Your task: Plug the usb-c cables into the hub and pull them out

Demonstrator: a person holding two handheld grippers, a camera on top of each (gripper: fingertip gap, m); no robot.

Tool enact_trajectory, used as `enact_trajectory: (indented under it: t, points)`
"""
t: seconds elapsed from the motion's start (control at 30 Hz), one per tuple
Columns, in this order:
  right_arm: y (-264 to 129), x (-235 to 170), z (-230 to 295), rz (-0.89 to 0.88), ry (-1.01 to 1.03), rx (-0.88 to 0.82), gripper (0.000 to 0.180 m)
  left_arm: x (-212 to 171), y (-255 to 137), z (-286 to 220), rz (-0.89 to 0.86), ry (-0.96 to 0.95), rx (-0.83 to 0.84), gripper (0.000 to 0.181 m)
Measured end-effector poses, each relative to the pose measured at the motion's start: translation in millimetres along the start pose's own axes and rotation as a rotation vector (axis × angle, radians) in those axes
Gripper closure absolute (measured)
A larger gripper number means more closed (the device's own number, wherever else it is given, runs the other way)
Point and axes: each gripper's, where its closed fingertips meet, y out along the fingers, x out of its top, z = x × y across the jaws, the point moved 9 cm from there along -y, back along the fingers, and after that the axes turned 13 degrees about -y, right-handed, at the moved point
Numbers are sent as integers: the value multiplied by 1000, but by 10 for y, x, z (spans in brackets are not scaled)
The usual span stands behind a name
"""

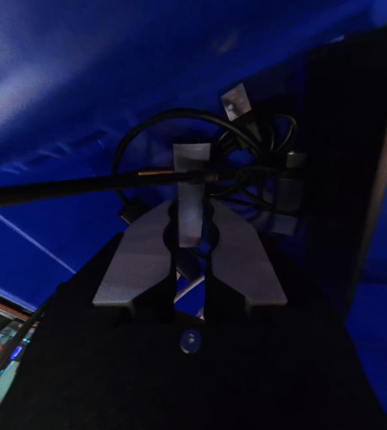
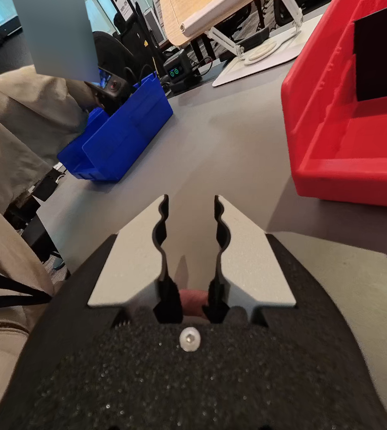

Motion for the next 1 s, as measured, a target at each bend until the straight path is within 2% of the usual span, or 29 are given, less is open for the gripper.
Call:
enact_trajectory:
  t: [0.13, 0.27, 0.4, 0.53, 0.63, 0.73, 0.77, 0.9, 1.0]
  points:
    - [12, -8, -3, 9, 14, 8, 141, -16, -10, 10, -17, 22, 24, 158]
    - [17, -9, 5, 11, 10, 11, 141, -24, -195, -47, -51, 59, 176, 159]
    - [12, -2, 51, 8, -30, 12, 141, 12, -626, -75, -107, 74, 472, 159]
    - [-12, 16, 119, -3, -91, -3, 141, 133, -1045, -247, -65, 140, 823, 159]
    - [-12, 87, 167, -30, -131, -11, 141, 257, -1352, -389, -93, 124, 1006, 159]
    - [-8, 223, 249, -57, -217, -10, 143, 342, -1633, -478, -152, 65, 1103, 159]
    - [-10, 270, 289, -62, -249, -4, 145, 367, -1710, -496, -231, -14, 1066, 159]
    - [-26, 375, 491, -63, -317, 34, 145, 302, -1819, -431, -553, -406, 728, 159]
    - [-67, 320, 622, -52, -349, 48, 144, 199, -1796, -403, -782, -581, 483, 158]
